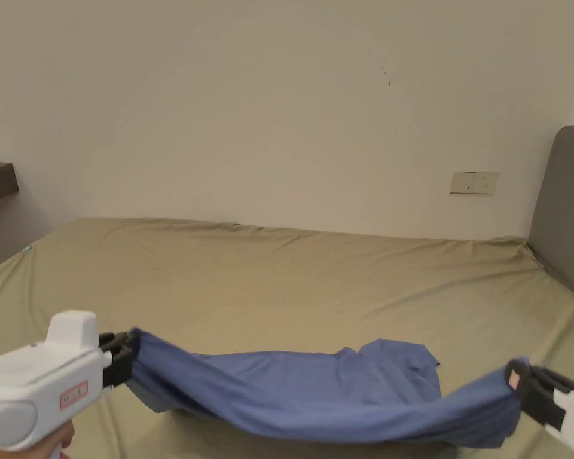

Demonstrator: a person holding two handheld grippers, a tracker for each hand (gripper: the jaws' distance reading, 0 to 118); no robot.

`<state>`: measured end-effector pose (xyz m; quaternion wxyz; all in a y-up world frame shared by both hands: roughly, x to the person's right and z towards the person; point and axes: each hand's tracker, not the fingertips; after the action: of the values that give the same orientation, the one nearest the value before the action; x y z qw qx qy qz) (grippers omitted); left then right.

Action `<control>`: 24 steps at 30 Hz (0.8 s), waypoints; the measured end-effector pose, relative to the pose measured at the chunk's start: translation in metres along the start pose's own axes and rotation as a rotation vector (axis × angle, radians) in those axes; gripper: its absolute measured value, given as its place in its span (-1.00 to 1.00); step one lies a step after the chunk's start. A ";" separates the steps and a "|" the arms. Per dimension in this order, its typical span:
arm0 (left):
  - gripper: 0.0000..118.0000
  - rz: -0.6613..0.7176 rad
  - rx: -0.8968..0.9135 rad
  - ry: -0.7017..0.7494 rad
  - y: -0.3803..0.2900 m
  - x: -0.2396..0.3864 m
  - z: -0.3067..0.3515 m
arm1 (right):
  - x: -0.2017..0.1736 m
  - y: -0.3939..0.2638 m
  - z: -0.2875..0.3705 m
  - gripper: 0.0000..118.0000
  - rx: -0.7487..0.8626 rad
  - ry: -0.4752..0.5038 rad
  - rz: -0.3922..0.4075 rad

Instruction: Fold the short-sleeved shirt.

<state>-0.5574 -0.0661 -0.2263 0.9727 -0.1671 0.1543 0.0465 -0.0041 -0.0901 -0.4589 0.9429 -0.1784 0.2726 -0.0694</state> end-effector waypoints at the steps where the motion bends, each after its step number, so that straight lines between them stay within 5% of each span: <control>1: -0.90 0.033 0.001 -0.032 -0.018 -0.002 0.010 | 0.004 -0.015 0.009 -0.92 -0.027 -0.005 0.029; 8: -0.90 0.081 -0.156 -0.020 -0.121 -0.010 0.058 | 0.012 -0.098 0.066 -0.92 -0.178 0.005 0.003; 21: -0.89 0.081 -0.283 -0.002 -0.217 -0.021 0.102 | 0.008 -0.190 0.109 -0.91 -0.304 -0.040 0.080; 23: -0.74 0.123 -0.263 0.015 -0.220 -0.020 0.102 | 0.010 -0.194 0.106 -0.83 -0.320 -0.048 0.070; 24: -0.48 0.122 -0.257 0.019 -0.221 -0.018 0.103 | 0.013 -0.196 0.106 -0.58 -0.315 -0.052 0.070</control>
<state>-0.5141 -0.2395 -0.0596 0.9371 -0.2810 0.1662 0.1236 0.0571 -0.2430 -0.3081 0.9118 -0.3161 0.2619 0.0119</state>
